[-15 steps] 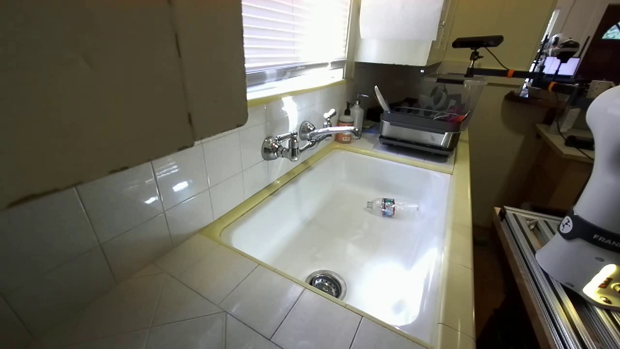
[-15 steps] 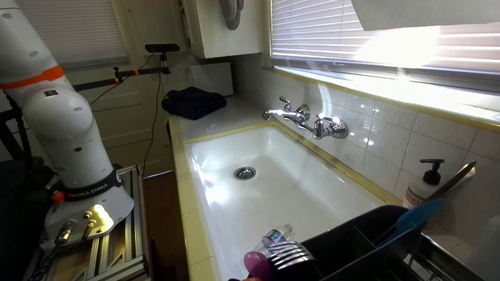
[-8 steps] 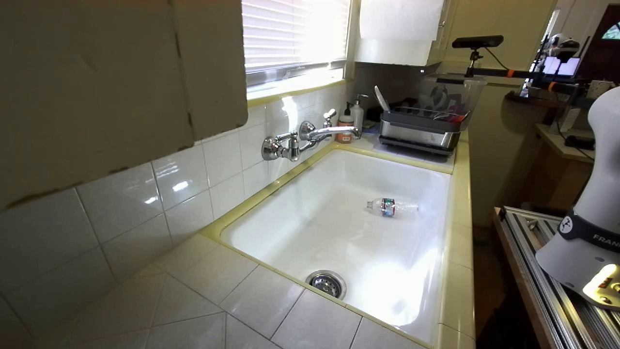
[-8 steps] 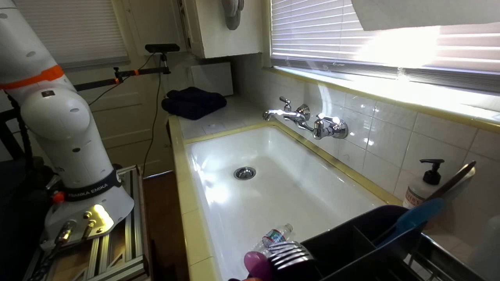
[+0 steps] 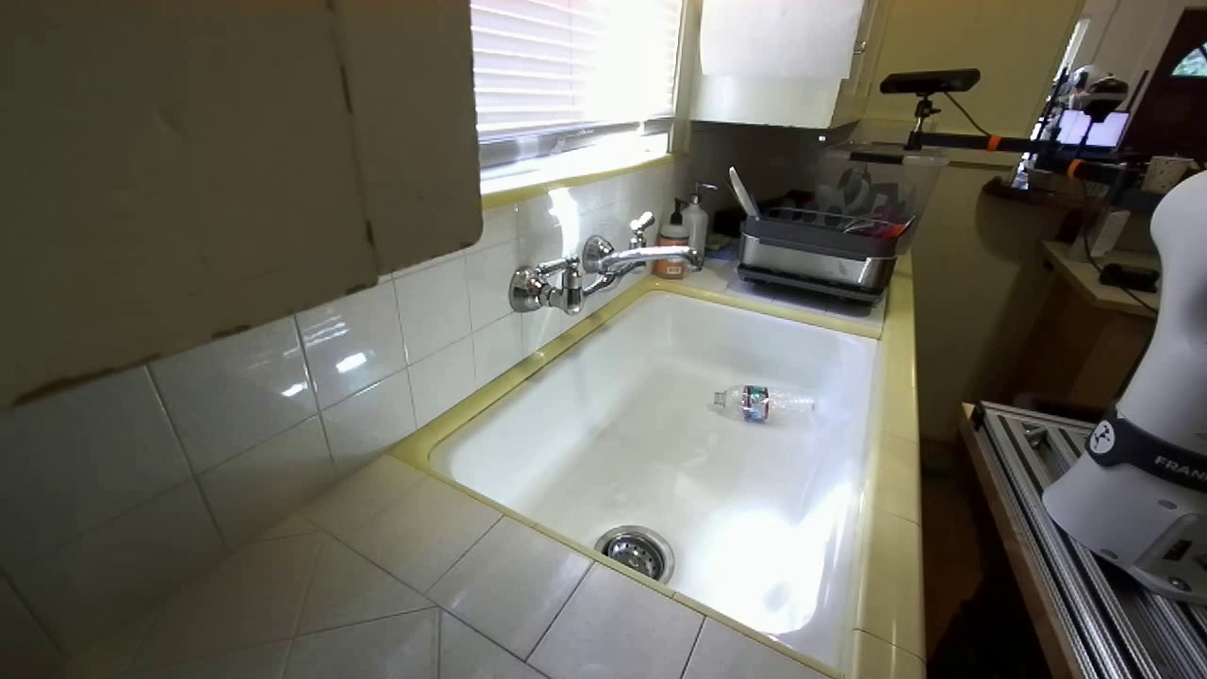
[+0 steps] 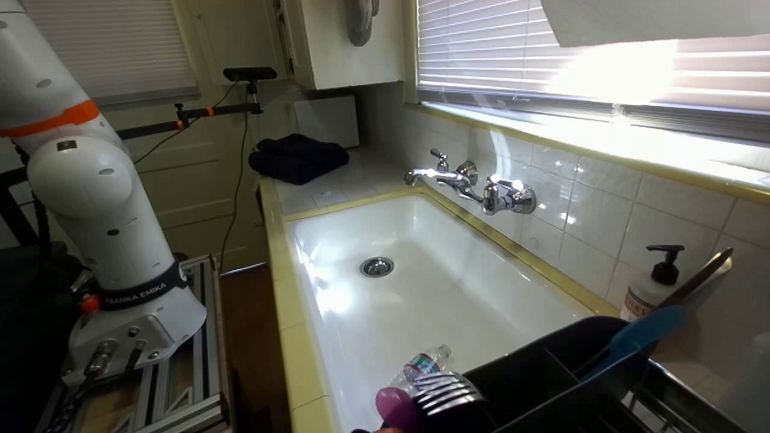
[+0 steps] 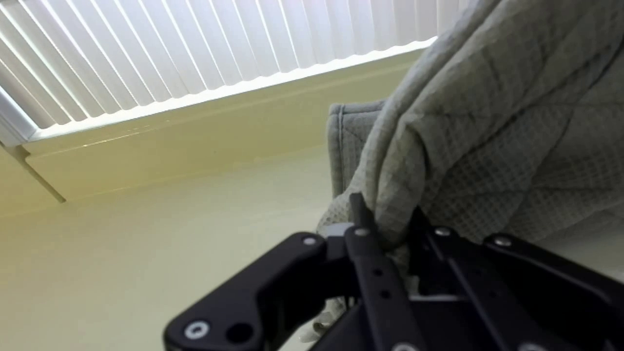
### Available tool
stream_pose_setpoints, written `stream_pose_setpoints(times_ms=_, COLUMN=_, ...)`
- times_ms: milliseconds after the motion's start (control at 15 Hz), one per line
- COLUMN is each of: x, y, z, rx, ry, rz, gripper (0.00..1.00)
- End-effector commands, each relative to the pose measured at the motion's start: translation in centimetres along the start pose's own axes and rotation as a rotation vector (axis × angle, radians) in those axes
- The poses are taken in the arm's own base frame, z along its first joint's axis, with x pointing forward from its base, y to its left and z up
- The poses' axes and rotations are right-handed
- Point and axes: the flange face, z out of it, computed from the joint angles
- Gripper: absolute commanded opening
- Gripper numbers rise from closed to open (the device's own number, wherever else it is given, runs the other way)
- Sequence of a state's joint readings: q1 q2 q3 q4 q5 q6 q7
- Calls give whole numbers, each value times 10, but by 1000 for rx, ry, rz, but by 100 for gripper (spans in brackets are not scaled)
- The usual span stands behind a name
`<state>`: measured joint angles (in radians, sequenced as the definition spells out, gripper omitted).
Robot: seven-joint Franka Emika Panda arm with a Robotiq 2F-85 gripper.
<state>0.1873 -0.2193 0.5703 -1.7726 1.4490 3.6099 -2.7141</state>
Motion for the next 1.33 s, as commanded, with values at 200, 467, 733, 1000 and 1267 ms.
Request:
stream_pose_setpoints(times_ms=200, x=3, y=4, z=-4, rx=-11, ry=18, rz=-96, gripper=4)
stream_pose_setpoints(times_ms=467, x=5, y=9, z=-6, rx=-29, ry=18, rz=-119, gripper=4)
stream_pose_setpoints(times_ms=733, x=8, y=20, z=-10, rx=-58, ry=9, rz=-131, gripper=4)
stream_pose_setpoints(times_ms=1000, x=9, y=24, z=-13, rx=-70, ry=4, rz=-150, gripper=4)
stream_pose_setpoints(times_ms=1267, x=10, y=27, z=-12, rx=-70, ry=14, rz=-177, gripper=4)
